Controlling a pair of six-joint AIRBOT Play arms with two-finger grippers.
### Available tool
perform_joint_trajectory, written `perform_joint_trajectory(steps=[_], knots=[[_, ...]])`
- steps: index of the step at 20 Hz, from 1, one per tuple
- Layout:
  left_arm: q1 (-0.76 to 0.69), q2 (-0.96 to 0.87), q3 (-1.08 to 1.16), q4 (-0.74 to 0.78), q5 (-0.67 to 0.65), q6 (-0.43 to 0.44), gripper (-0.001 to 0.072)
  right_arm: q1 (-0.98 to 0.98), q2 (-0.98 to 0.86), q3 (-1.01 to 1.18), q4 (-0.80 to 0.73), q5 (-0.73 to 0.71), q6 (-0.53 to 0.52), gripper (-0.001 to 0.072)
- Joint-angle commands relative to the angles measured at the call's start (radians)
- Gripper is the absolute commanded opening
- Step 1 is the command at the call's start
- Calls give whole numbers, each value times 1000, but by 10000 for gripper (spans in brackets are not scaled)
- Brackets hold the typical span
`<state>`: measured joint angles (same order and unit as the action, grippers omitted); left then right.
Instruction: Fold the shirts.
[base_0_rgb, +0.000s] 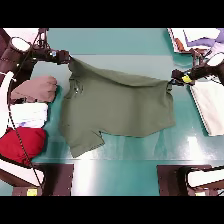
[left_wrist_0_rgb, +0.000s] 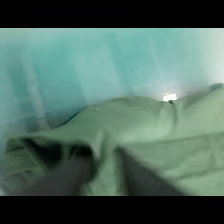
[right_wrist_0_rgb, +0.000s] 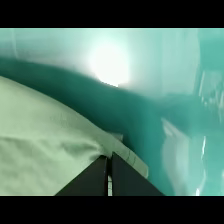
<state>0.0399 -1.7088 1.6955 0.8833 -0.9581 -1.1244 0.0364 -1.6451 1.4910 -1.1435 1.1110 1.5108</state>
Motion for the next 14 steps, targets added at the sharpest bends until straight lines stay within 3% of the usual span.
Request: perform_joint_trajectory(steps=[1,2,4,7,14], knots=[[4,-10,0,80,-58,-60,584,-8,-14,8,73,-66,0,293],[17,-6,4,84,-94,-84,578,-21,-14,26,89,-38,0,364],[67,8,23,84,-216,-135,545,-48,-9,86,96,88,-11,364],[163,68,-7,113,-407,-137,545,-89,69,57,96,228,-85,363],[244,420,-636,206,-360,-151,545,-109,417,-363,98,245,-106,363]])
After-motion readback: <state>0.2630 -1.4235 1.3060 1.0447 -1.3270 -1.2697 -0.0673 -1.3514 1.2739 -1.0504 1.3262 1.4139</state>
